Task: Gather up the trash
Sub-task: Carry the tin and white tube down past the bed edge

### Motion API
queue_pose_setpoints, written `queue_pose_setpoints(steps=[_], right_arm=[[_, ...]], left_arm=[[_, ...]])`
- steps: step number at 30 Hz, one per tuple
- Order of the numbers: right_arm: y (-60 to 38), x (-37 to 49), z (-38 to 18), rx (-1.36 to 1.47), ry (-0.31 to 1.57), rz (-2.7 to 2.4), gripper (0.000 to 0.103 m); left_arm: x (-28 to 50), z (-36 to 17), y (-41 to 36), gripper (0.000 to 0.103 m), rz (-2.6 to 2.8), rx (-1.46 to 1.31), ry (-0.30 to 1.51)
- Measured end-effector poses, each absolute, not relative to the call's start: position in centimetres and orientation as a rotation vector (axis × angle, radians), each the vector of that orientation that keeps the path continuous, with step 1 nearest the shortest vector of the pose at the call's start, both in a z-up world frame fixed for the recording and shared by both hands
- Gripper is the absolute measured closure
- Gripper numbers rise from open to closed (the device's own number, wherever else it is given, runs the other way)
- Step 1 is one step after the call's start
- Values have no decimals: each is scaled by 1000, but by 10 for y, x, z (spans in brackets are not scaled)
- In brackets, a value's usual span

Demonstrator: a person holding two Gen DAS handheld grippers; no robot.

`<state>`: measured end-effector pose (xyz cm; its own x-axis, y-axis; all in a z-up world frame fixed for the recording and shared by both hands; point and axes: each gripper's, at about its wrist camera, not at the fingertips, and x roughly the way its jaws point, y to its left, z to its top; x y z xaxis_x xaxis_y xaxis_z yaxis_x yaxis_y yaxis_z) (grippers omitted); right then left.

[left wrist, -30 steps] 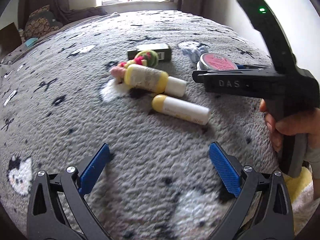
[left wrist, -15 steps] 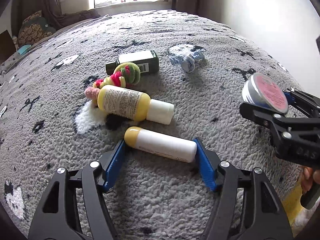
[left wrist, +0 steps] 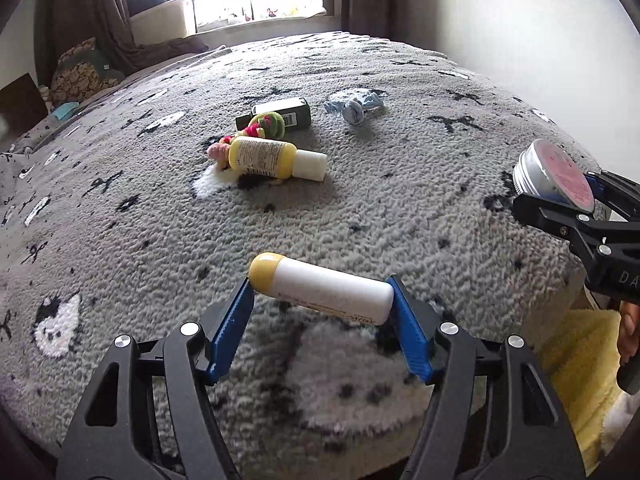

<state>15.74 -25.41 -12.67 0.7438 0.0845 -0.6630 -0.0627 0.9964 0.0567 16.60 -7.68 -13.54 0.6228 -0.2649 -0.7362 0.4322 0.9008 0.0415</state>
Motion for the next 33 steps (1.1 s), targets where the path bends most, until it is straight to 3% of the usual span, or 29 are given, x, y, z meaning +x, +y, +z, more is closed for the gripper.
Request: queue_pose_setpoints(steps=[17, 33], right_arm=[[-228, 68, -136, 13, 714, 137, 32], [-203, 45, -197, 9, 884, 176, 32]], left_arm=[[69, -130, -40, 39, -410, 176, 736], [37, -205, -16, 39, -415, 154, 948]])
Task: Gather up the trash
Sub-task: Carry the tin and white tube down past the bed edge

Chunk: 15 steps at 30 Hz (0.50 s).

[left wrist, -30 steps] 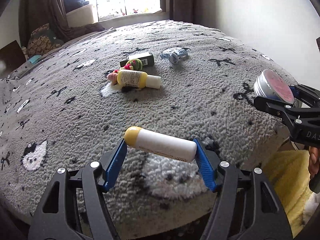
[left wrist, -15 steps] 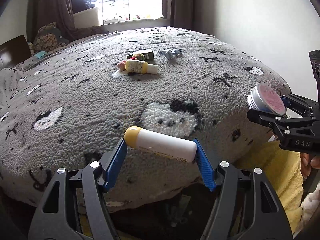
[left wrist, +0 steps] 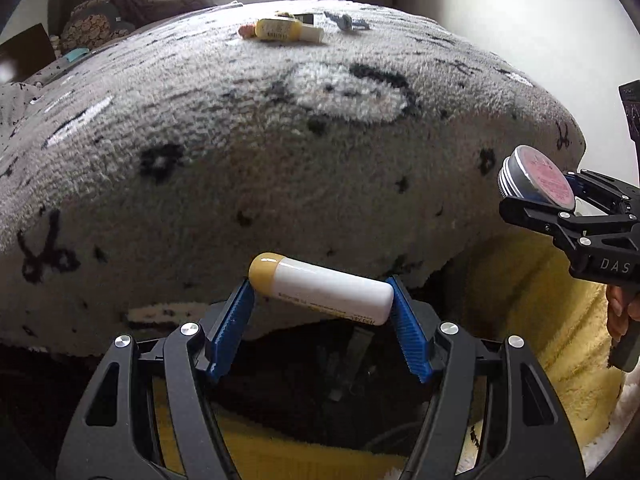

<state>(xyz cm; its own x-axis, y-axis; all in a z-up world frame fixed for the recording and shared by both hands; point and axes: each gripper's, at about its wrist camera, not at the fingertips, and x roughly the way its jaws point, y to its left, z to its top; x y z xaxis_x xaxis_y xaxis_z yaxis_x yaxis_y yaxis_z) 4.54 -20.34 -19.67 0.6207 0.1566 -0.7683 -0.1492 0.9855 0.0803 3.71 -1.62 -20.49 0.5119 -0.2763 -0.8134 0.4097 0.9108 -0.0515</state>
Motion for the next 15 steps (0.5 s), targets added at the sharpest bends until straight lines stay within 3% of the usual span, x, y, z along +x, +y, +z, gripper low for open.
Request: queue_pose_setpoints(steps=[15], right_arm=[[-185, 50, -276, 89, 1121, 210, 32]], left_arm=[[32, -290, -30, 39, -424, 179, 1164]])
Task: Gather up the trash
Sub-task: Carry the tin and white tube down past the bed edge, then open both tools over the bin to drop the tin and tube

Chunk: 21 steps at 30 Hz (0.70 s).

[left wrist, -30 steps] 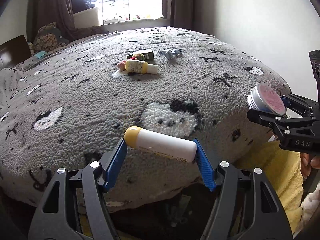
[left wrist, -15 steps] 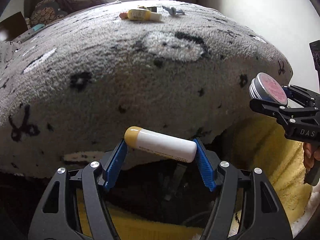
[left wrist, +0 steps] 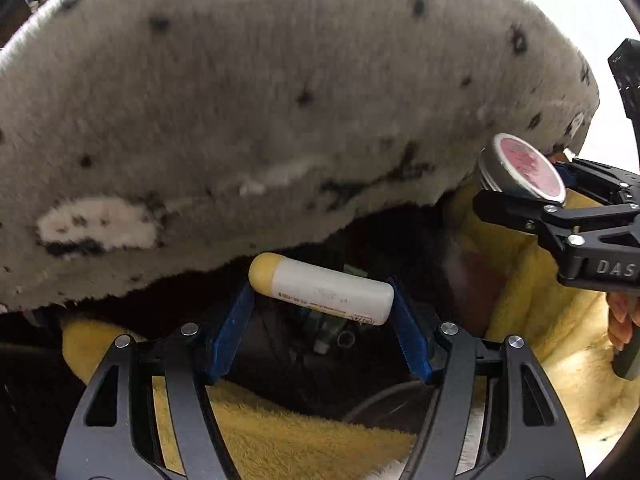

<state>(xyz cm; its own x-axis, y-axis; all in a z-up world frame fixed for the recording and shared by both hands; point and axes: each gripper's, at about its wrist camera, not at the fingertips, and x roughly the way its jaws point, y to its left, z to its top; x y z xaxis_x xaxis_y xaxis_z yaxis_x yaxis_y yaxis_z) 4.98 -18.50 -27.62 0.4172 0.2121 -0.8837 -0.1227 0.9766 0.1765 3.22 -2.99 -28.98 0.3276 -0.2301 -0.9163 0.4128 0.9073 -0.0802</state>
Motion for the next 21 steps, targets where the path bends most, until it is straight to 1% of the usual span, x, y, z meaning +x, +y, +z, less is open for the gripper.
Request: queue_pose_setpoints(steps=[11, 21], right_arm=[[-183, 56, -310, 166, 1253, 223, 32], [-174, 58, -323, 154, 1296, 251, 32]], left_arm=[[29, -335, -25, 39, -448, 141, 1317], [30, -346, -30, 39, -463, 131, 1343]])
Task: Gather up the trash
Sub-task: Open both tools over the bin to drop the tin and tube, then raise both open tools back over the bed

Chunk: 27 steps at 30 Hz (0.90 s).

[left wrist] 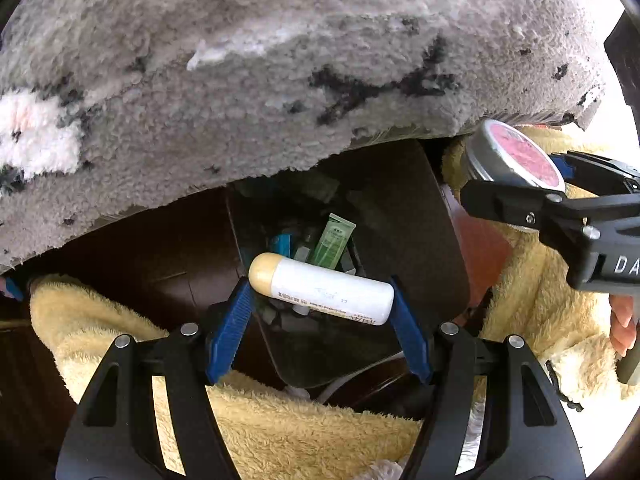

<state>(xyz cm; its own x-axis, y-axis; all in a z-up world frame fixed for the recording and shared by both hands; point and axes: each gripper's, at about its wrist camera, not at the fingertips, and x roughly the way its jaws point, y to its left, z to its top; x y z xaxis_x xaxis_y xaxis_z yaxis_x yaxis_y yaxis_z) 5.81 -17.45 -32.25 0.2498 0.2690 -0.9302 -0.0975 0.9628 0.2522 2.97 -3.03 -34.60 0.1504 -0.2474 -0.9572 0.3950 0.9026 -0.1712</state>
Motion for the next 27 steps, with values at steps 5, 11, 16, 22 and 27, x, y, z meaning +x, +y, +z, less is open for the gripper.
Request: queue_pose_setpoints(steps=[5, 11, 16, 22, 27], right_arm=[[-165, 60, -327, 153, 1294, 258, 32], [-161, 63, -326, 162, 1301, 262, 31], [-172, 64, -318, 179, 1284, 244, 21], [-189, 62, -303, 186, 1244, 189, 17], [-202, 58, -290, 206, 1206, 169, 17]], left_arm=[[30, -345, -31, 39, -467, 126, 1347], [32, -343, -30, 39, -463, 124, 1348], [34, -333, -25, 22, -435, 129, 1339], [38, -316, -21, 12, -422, 143, 1309], [38, -293, -25, 10, -432, 174, 1259]])
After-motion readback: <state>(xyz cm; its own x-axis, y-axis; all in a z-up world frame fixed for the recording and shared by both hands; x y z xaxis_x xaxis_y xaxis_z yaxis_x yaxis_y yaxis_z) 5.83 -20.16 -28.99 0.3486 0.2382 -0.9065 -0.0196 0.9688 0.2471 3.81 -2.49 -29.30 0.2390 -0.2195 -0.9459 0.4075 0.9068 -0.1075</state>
